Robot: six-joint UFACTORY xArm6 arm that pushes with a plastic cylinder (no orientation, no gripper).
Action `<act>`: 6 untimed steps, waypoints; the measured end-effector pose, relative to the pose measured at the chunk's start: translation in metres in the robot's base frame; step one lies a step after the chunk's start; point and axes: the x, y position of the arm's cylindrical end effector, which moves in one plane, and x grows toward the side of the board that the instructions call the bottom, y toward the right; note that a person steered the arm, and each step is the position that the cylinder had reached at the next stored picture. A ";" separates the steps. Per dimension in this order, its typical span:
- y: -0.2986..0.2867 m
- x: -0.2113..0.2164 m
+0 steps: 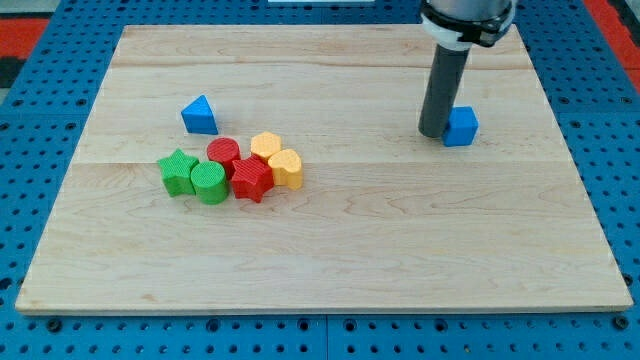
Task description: Point your arm at the red circle
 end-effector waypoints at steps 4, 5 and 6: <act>-0.173 -0.006; -0.211 -0.007; -0.219 -0.002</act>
